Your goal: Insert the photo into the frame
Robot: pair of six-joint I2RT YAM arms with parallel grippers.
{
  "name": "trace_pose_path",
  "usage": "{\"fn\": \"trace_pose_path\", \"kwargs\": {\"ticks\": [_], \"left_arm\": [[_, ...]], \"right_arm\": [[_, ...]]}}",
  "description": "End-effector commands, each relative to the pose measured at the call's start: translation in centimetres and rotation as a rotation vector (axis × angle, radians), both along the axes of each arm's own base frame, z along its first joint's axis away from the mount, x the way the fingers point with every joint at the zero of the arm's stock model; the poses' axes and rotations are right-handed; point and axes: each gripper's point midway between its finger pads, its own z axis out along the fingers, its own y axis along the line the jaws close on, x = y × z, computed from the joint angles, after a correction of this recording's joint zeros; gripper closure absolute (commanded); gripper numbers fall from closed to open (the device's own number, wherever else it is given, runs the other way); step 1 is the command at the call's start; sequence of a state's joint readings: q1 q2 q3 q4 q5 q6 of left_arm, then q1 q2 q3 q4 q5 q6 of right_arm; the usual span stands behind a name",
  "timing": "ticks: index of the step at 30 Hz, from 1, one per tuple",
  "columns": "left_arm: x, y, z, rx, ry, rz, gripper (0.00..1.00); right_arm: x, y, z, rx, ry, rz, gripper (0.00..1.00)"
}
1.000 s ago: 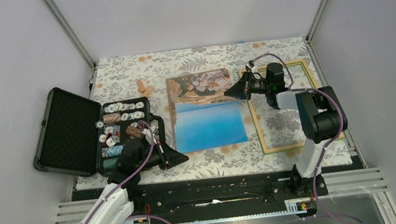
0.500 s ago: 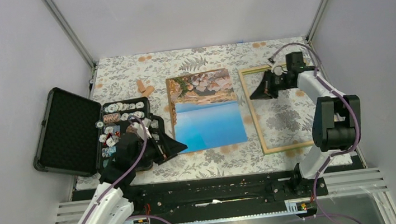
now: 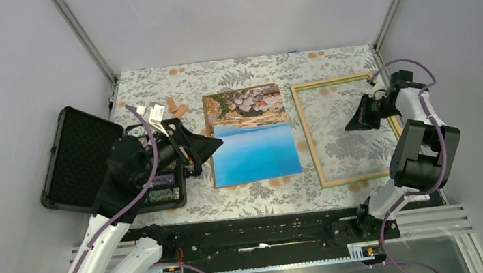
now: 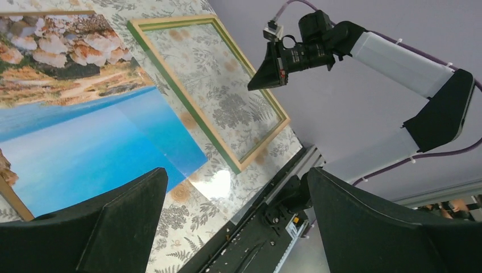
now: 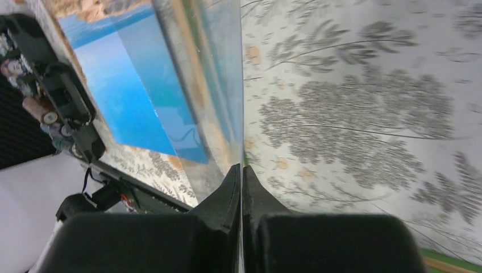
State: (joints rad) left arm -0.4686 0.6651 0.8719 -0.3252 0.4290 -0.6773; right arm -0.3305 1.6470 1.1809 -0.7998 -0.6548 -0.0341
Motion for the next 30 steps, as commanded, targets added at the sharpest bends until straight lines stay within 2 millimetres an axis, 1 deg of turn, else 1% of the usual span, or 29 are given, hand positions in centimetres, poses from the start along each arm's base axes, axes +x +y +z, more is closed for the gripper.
{"fn": "trace_pose_path", "kwargs": {"ticks": [1,3,7,9,12,14,16,18,21,27,30], "left_arm": [[1.1,-0.3,0.7,0.083,-0.071,0.012,0.01],[1.4,-1.0,0.2,0.11,-0.065,-0.002,0.01],[2.2,-2.0,-0.7,0.163,-0.054,-0.014,0.01],[2.5,-2.5,-1.2,0.2,-0.057,-0.019,0.01],[3.4,-2.9,-2.0,0.273,-0.063,0.003,0.01],[4.1,-3.3,-3.2,0.323,-0.048,0.014,0.01],[4.4,-3.7,-4.2,0.347,-0.03,0.013,0.01],[4.6,-4.3,-5.0,0.346,-0.015,-0.001,0.01],[5.0,-4.7,-6.4,0.354,-0.001,-0.006,0.01],[6.1,-4.1,-8.7,0.419,-0.001,0.037,0.01],[6.2,-4.1,-9.7,0.43,0.01,0.033,0.01]], "right_arm": [[0.4,-4.7,1.1,-0.104,-0.069,-0.059,1.0],[0.6,-6.0,0.9,-0.136,-0.068,-0.076,1.0],[1.1,-7.8,0.7,-0.189,-0.06,-0.071,1.0],[1.7,-8.5,0.9,-0.206,-0.066,-0.065,1.0],[2.4,-9.1,1.3,-0.228,-0.082,-0.064,1.0],[2.4,-9.4,1.3,-0.241,-0.07,-0.06,1.0],[2.5,-9.6,1.8,-0.251,-0.072,-0.058,1.0],[2.8,-9.6,2.9,-0.254,-0.098,-0.058,1.0],[3.2,-9.6,4.6,-0.254,-0.133,-0.061,1.0],[2.9,-7.8,7.7,-0.186,-0.205,-0.048,1.0],[2.6,-7.1,9.6,-0.168,-0.226,-0.038,1.0]]}}
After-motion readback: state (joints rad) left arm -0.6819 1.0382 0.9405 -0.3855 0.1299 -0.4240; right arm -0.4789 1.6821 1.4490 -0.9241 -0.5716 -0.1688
